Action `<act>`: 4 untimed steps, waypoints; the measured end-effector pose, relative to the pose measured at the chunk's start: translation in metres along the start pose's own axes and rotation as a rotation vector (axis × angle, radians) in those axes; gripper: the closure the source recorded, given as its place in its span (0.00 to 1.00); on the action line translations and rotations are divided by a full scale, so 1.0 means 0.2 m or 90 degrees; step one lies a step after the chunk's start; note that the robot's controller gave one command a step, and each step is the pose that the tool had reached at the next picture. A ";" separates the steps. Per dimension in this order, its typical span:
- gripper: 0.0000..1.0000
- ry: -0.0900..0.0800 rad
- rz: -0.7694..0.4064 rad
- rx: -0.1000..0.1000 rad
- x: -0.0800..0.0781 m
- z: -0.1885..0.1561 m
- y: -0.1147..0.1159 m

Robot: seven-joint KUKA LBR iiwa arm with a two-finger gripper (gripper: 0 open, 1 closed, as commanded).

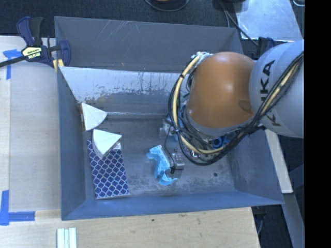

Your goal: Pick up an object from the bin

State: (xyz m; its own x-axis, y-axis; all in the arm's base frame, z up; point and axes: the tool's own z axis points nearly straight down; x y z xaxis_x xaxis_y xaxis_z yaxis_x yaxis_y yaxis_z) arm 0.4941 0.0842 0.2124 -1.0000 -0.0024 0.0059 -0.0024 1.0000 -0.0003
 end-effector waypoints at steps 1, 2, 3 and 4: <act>0.00 -0.006 0.002 -0.001 -0.01 -0.02 0.00; 0.00 -0.003 -0.081 0.000 -0.08 0.34 -0.04; 0.00 -0.003 -0.105 0.000 -0.08 0.47 -0.03; 0.00 -0.001 -0.178 0.000 -0.25 0.71 -0.02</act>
Offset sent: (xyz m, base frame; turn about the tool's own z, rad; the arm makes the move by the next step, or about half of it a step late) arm 0.0163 -0.0087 -0.0763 -0.1383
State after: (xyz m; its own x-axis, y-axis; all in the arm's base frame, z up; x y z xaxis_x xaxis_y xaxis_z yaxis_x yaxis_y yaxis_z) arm 0.5424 0.0806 0.0698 -0.9606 -0.2777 0.0039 -0.2777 0.9607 0.0009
